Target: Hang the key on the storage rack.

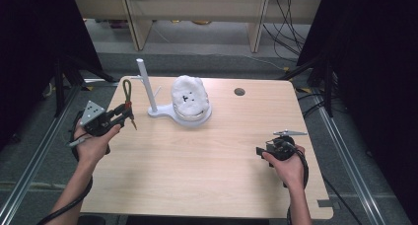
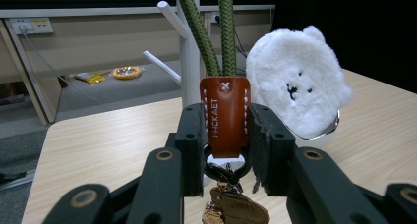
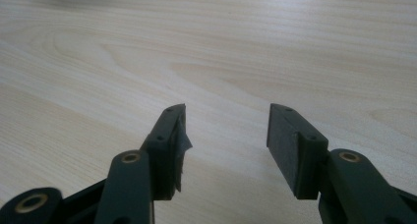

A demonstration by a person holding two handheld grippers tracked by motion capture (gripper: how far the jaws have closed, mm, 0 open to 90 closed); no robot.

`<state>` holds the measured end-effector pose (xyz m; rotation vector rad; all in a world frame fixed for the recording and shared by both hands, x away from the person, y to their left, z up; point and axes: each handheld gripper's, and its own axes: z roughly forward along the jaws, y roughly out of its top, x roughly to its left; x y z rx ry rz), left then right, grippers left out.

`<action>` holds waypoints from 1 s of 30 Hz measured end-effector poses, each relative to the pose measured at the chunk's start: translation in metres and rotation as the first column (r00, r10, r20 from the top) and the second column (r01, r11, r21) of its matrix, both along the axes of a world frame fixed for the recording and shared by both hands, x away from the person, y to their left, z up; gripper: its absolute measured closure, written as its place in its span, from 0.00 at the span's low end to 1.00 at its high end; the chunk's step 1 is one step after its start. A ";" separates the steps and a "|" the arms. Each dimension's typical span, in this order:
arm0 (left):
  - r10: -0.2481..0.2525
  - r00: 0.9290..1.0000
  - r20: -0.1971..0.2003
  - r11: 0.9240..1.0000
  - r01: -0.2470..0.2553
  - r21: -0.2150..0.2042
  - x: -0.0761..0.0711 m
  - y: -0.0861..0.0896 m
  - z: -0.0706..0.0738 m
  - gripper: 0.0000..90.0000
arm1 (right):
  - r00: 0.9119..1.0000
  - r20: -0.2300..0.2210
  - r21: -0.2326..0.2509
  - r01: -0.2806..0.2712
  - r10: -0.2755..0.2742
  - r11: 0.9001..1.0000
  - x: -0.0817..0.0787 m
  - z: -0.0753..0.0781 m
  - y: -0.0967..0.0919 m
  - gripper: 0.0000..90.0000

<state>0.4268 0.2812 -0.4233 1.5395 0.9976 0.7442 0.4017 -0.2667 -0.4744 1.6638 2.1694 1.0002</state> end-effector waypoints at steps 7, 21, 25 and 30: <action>0.004 1.000 -0.011 1.000 -0.004 0.001 0.009 0.002 0.000 0.75 | 1.000 -0.002 0.002 -0.003 0.003 1.000 0.000 0.000 0.000 0.56; 0.007 0.998 -0.057 1.000 -0.007 0.003 0.034 0.004 -0.002 0.75 | 1.000 0.021 -0.005 -0.023 0.023 1.000 0.002 -0.002 0.000 0.56; 0.007 0.998 -0.069 1.000 -0.007 -0.007 0.039 0.004 -0.003 0.75 | 1.000 -0.004 -0.002 0.002 -0.002 1.000 0.000 -0.001 0.001 0.56; 0.003 0.996 -0.089 1.000 -0.005 -0.015 0.045 0.003 -0.006 0.75 | 1.000 -0.004 -0.001 -0.001 0.001 1.000 0.000 -0.001 0.001 0.56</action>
